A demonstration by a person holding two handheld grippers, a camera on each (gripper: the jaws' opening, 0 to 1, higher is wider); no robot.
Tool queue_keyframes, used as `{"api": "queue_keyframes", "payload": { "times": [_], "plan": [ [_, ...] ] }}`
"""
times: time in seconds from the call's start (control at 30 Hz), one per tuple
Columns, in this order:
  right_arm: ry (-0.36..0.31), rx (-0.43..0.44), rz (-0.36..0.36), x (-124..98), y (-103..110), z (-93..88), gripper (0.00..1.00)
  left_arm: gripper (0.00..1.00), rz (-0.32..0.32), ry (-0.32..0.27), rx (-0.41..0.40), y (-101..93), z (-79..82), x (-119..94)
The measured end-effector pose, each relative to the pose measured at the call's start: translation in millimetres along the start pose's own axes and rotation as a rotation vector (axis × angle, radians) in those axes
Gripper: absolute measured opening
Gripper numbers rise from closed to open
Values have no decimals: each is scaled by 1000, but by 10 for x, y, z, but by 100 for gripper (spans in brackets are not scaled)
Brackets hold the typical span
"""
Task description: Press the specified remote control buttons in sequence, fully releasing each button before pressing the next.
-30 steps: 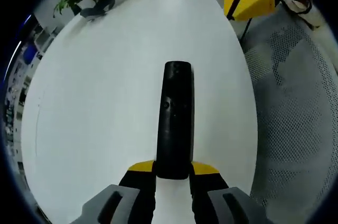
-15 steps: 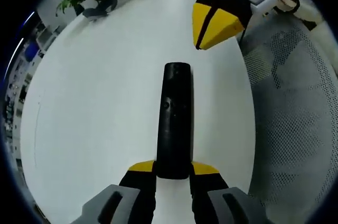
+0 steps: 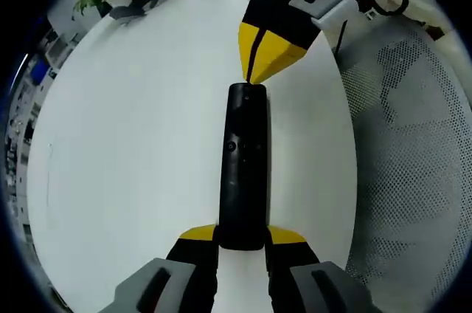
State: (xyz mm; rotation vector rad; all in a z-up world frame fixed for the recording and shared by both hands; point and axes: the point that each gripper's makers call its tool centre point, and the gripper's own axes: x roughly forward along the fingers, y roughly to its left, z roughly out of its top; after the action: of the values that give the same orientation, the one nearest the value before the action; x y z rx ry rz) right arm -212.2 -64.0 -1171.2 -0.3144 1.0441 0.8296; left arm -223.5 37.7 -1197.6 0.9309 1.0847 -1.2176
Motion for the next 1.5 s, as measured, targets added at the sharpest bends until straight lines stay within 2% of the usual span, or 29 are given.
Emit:
{"api": "queue_keyframes", "payload": {
  "times": [0.33, 0.47, 0.63, 0.77, 0.9, 1.2, 1.3, 1.4, 1.5],
  "plan": [
    [22, 18, -5, 55, -35, -47, 0, 22, -4, -19, -4, -3, -4, -1],
    [67, -17, -10, 99, -16, -104, 0, 22, 0, -15, -3, -5, -4, -2],
    [64, -35, -15, 94, -25, -95, 0, 22, 0, -21, -4, -5, -5, -3],
    [48, 62, 14, 90, -42, -94, 0, 22, -4, -19, 0, -7, -4, -2],
    [45, 67, 26, 89, -31, -94, 0, 22, -7, -8, 8, -5, -4, -1],
    [106, 118, 42, 102, -45, -77, 0, 22, -10, -8, 30, -9, -8, -5],
    [124, 96, 53, 97, -29, -81, 0, 22, -13, -9, 41, -13, -12, -7],
    [141, -34, 44, 98, -22, -86, 0, 22, -12, -8, 41, -11, -10, -6],
    [144, -86, 47, 98, -10, -94, 0, 22, -16, -9, 43, -7, -10, -5]
  ]
}}
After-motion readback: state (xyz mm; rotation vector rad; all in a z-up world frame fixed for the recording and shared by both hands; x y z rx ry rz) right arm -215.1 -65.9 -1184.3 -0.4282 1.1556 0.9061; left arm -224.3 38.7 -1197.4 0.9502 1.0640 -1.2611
